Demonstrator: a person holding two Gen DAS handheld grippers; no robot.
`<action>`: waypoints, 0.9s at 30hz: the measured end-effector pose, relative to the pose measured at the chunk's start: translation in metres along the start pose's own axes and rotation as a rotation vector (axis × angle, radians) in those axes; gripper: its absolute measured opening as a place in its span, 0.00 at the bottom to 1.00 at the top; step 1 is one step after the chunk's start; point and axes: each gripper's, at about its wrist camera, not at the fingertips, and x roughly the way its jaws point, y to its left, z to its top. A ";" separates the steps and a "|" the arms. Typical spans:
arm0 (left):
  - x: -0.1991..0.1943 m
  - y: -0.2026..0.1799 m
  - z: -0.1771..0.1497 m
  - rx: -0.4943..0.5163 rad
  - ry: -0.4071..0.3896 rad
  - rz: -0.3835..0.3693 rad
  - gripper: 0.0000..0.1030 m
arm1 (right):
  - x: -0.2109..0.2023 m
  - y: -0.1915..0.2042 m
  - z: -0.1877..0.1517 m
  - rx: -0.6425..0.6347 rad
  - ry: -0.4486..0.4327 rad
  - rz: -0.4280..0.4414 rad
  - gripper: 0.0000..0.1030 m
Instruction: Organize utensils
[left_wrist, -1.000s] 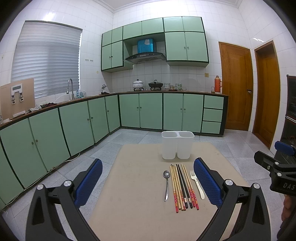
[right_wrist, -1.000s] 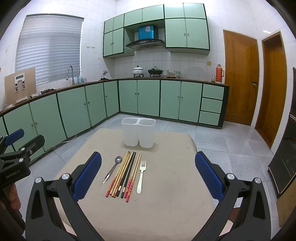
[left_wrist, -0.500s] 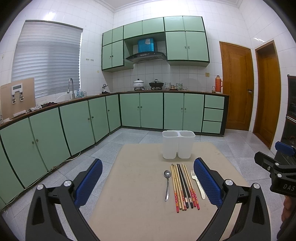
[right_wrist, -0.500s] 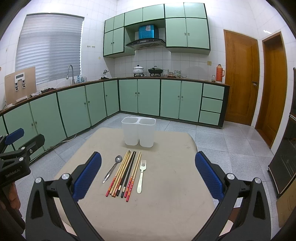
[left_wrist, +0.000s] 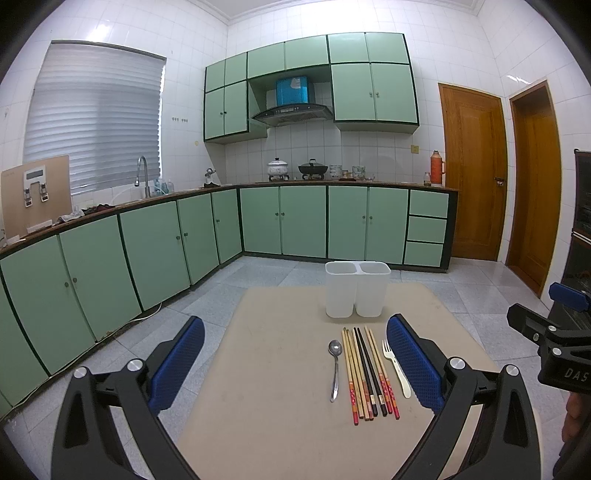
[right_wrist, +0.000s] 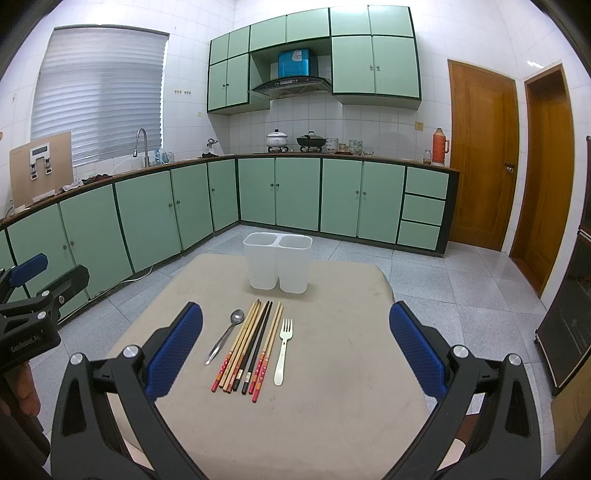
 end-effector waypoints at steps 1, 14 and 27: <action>0.000 0.001 0.000 0.000 0.000 0.000 0.94 | 0.000 0.000 0.000 0.000 0.000 0.000 0.95; 0.000 0.003 0.000 0.000 0.000 0.001 0.94 | -0.002 -0.002 -0.004 0.000 0.001 0.001 0.95; 0.003 0.006 0.001 0.001 0.009 0.006 0.94 | 0.002 0.000 -0.003 -0.001 0.006 0.001 0.95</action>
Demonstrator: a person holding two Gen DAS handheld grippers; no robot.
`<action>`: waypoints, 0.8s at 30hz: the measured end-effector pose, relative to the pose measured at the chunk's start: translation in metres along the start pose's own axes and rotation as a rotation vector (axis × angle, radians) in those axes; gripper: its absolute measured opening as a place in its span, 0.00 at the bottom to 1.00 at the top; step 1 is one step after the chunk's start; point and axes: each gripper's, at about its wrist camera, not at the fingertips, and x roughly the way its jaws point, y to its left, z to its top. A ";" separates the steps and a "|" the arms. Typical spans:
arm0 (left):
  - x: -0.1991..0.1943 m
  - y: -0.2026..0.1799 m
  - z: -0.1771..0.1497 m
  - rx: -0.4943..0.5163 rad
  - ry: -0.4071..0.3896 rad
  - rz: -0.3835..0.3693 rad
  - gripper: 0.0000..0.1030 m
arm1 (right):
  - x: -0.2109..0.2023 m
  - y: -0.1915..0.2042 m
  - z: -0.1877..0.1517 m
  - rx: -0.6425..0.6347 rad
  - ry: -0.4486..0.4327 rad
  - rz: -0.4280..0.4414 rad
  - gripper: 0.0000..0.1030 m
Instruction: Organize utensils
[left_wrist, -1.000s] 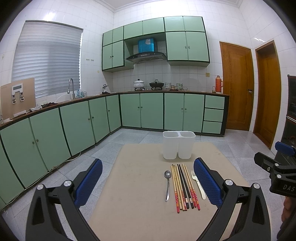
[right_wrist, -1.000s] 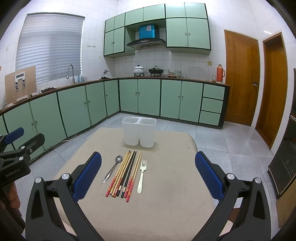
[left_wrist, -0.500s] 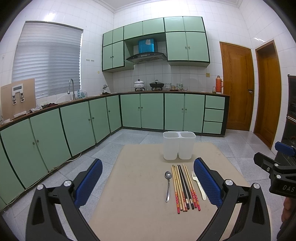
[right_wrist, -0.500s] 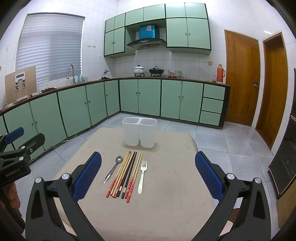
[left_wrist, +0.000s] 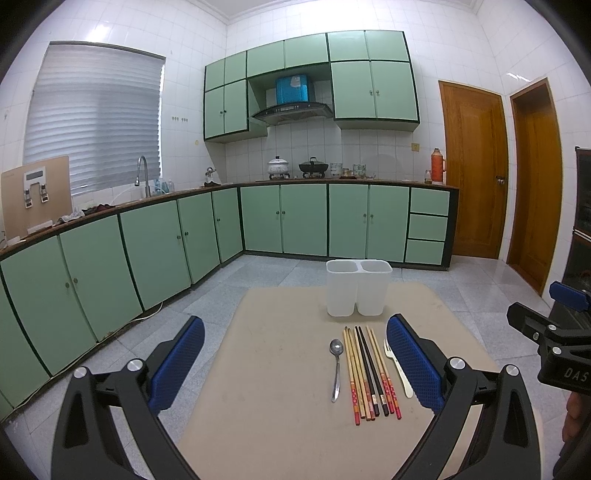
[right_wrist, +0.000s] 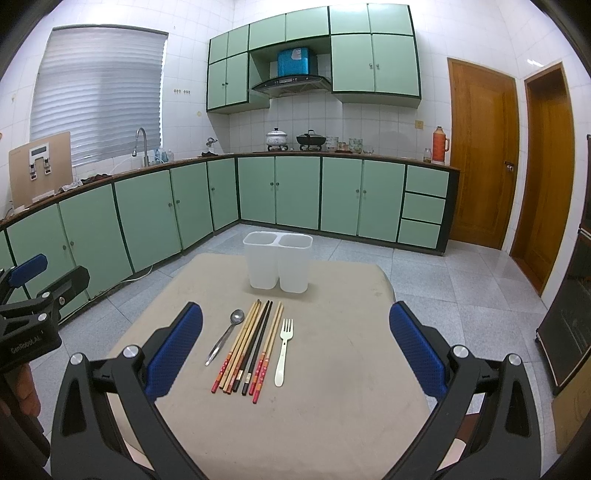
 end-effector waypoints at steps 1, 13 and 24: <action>0.001 -0.001 0.000 0.001 0.002 0.001 0.94 | 0.000 0.000 0.000 -0.001 0.000 -0.001 0.95; 0.021 -0.004 -0.001 0.013 0.041 0.016 0.94 | 0.025 0.005 -0.004 -0.009 0.033 -0.009 0.95; 0.123 0.007 -0.026 0.049 0.223 0.072 0.94 | 0.123 -0.002 -0.020 -0.033 0.208 -0.068 0.95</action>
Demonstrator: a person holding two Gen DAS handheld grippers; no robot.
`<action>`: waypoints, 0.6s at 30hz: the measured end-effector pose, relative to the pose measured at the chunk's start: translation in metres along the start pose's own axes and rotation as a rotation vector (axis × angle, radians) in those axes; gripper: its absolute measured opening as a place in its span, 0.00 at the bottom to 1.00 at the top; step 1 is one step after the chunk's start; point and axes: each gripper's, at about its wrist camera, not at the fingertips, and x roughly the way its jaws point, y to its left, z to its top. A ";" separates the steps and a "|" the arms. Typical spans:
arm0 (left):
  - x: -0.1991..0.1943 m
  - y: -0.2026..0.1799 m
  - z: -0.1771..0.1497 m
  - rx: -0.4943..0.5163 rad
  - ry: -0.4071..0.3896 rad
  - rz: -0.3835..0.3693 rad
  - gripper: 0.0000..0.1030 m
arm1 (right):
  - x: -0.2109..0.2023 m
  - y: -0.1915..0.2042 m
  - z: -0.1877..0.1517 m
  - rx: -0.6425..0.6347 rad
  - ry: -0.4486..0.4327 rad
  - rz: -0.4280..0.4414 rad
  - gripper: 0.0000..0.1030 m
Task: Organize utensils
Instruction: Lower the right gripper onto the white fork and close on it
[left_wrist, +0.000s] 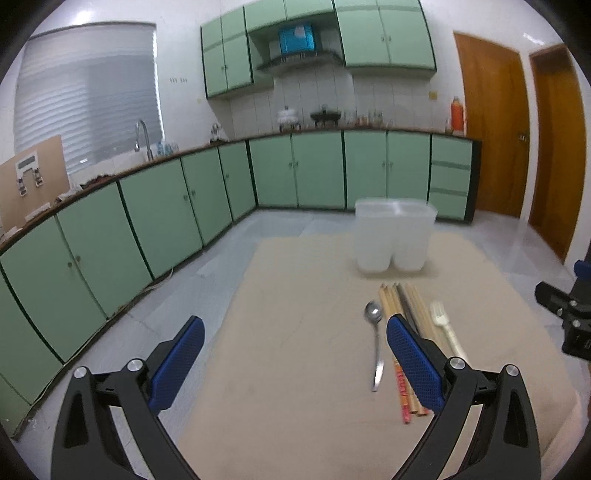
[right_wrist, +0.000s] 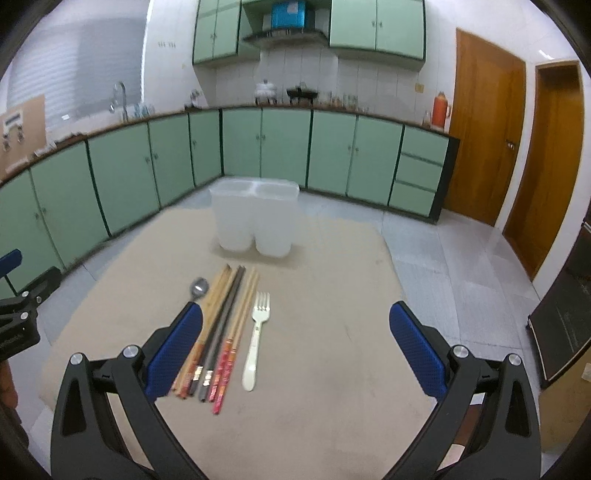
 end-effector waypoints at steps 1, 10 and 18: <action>0.015 -0.002 0.000 0.006 0.031 -0.005 0.94 | 0.013 0.000 0.000 -0.002 0.025 0.001 0.95; 0.108 -0.022 -0.001 0.032 0.181 -0.046 0.94 | 0.112 0.005 0.009 0.028 0.227 0.057 0.75; 0.147 -0.033 0.003 0.053 0.236 -0.060 0.94 | 0.175 0.021 0.011 0.050 0.366 0.087 0.59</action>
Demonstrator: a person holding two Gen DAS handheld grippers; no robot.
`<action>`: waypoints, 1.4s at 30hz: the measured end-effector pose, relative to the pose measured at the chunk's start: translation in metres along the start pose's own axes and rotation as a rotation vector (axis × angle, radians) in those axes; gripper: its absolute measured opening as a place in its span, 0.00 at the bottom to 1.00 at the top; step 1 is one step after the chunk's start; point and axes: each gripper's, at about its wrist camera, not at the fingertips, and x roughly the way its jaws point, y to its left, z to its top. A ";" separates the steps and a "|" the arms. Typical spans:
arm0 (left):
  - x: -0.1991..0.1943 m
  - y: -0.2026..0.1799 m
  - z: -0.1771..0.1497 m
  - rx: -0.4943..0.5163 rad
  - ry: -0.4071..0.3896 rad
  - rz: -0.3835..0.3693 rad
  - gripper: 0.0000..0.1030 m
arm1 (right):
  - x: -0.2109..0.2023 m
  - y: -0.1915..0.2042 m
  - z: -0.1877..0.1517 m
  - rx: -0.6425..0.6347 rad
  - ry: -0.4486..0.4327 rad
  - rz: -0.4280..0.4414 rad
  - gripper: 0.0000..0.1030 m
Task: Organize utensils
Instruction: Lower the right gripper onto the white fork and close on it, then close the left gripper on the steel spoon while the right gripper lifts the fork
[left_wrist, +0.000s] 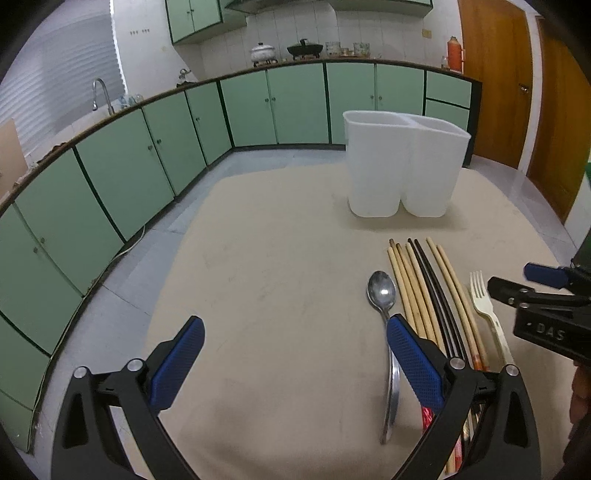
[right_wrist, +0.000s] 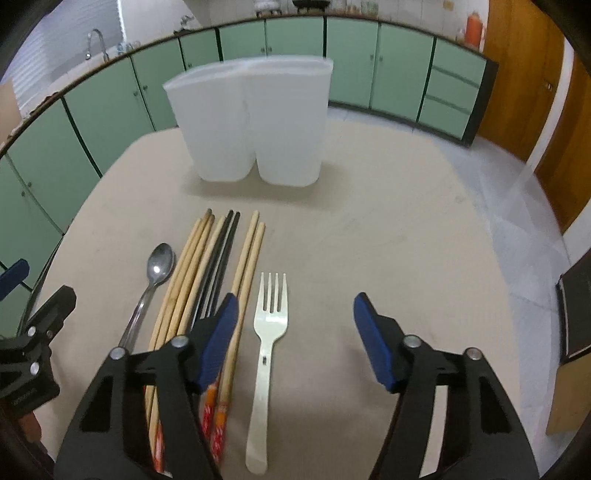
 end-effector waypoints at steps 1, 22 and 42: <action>0.002 0.001 0.000 0.000 0.006 -0.001 0.94 | 0.005 0.000 0.001 0.009 0.016 0.009 0.58; 0.062 -0.036 0.023 0.035 0.118 -0.054 0.94 | 0.019 -0.016 0.008 0.047 0.090 0.067 0.19; 0.077 -0.022 0.015 0.022 0.164 -0.032 0.94 | 0.022 -0.016 0.005 0.040 0.080 0.076 0.19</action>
